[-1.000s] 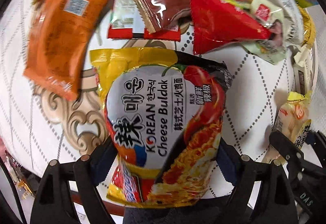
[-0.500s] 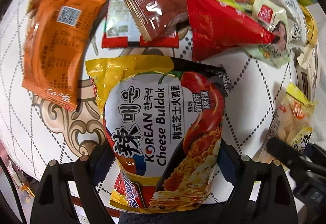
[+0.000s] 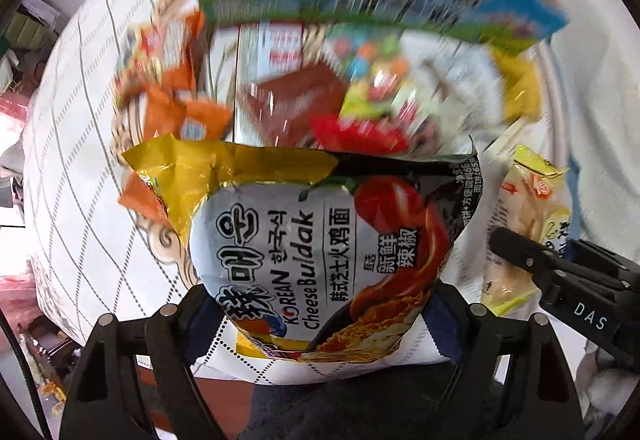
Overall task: Organize snacks
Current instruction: 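Carry both packs into the cardboard box and open both tools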
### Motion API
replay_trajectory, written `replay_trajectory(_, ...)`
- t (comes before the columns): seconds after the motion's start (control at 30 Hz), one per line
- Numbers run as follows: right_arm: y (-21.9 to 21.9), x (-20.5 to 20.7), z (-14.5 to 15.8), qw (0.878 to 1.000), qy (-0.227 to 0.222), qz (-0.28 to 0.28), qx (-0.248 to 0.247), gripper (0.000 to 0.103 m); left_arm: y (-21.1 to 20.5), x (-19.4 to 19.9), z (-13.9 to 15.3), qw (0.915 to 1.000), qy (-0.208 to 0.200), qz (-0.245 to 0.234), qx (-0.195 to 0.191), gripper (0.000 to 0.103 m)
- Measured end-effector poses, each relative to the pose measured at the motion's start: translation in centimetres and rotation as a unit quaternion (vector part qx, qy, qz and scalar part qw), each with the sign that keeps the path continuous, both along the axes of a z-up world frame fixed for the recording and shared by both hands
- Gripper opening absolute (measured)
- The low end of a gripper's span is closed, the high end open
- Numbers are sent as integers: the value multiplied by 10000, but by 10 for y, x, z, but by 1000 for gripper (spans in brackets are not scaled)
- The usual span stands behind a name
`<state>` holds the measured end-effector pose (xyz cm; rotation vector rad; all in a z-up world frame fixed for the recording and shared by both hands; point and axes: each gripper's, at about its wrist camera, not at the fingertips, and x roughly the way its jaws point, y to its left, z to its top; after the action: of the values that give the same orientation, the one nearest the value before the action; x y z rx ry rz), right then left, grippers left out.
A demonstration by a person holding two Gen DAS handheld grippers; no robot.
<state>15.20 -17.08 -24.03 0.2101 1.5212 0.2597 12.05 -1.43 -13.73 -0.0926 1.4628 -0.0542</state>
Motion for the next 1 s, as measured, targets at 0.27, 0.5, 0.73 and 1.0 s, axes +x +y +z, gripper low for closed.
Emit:
replay_trajectory(0.27,-31,70,103,9930,-966,-68,682,42,-10,52,125,9918,-1115,-18,-622,85)
replay_trajectory(0.5,-34,162,150,9827,-1756,-23,593,42,-5,158,188,9849,-1566,21,-742,85)
replay_trajectory(0.73,-6,255,76,9900,-1376,59,313,42,1,264,125,9951,-813,99,-560,85)
replay_trajectory(1.0,11,320,10,9956,-910,222,27,42,-5,323,51,9989,74,93,-459,85)
